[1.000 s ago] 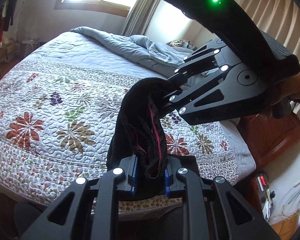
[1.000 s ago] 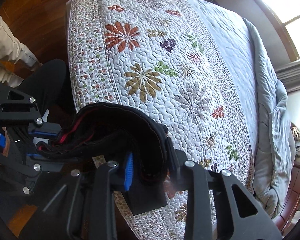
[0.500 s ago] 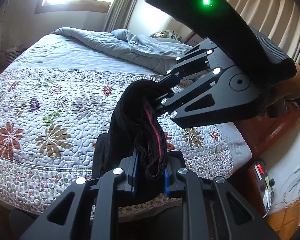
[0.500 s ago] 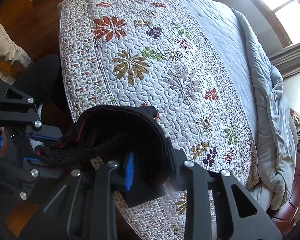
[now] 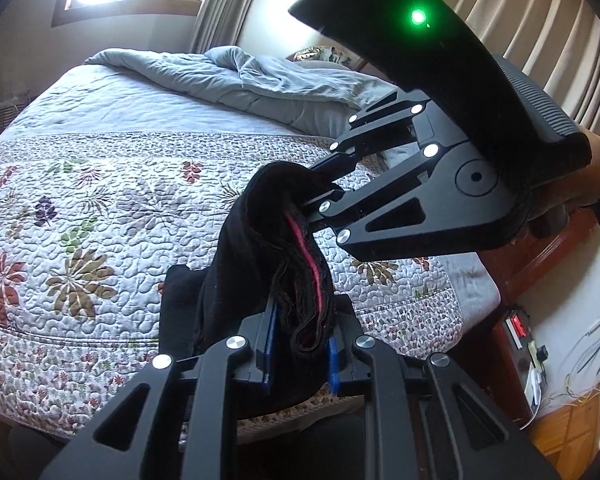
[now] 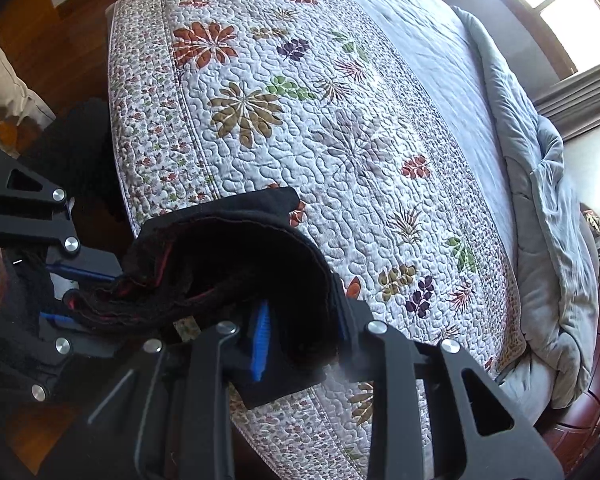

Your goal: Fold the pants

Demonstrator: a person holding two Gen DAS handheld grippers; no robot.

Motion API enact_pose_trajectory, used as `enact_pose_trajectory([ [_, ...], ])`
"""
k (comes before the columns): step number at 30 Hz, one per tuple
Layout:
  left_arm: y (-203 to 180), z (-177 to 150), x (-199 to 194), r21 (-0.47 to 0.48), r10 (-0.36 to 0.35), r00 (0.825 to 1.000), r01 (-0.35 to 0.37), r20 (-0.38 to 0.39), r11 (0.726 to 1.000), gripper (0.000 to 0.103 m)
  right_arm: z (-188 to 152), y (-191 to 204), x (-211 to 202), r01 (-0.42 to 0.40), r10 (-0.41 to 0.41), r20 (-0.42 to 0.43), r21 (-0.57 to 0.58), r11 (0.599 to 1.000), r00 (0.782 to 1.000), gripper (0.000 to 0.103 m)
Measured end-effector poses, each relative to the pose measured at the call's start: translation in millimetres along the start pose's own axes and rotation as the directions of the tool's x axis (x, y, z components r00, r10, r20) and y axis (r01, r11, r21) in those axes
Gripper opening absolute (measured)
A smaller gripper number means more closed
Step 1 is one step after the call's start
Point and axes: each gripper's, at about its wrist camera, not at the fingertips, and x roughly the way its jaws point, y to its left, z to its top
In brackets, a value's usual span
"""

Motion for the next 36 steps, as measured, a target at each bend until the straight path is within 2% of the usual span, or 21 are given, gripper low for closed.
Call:
enact_pose_trajectory([
  [15,-22.4,-2.8,36.2,0.034,-0.004,0.999,0.005,-0.04,0.999,0.019,-36.9,-13.0,18.7,0.032,-0.032,0.017,-0.007,0.999,0.999,0.023],
  [36,-59.5,-15.3,117.2,0.064,-0.026,0.989,0.036,-0.147,0.997,0.019,-104.3,-39.3,80.1,0.0,0.0,-0.006,0.049,0.999,1.0,0.021],
])
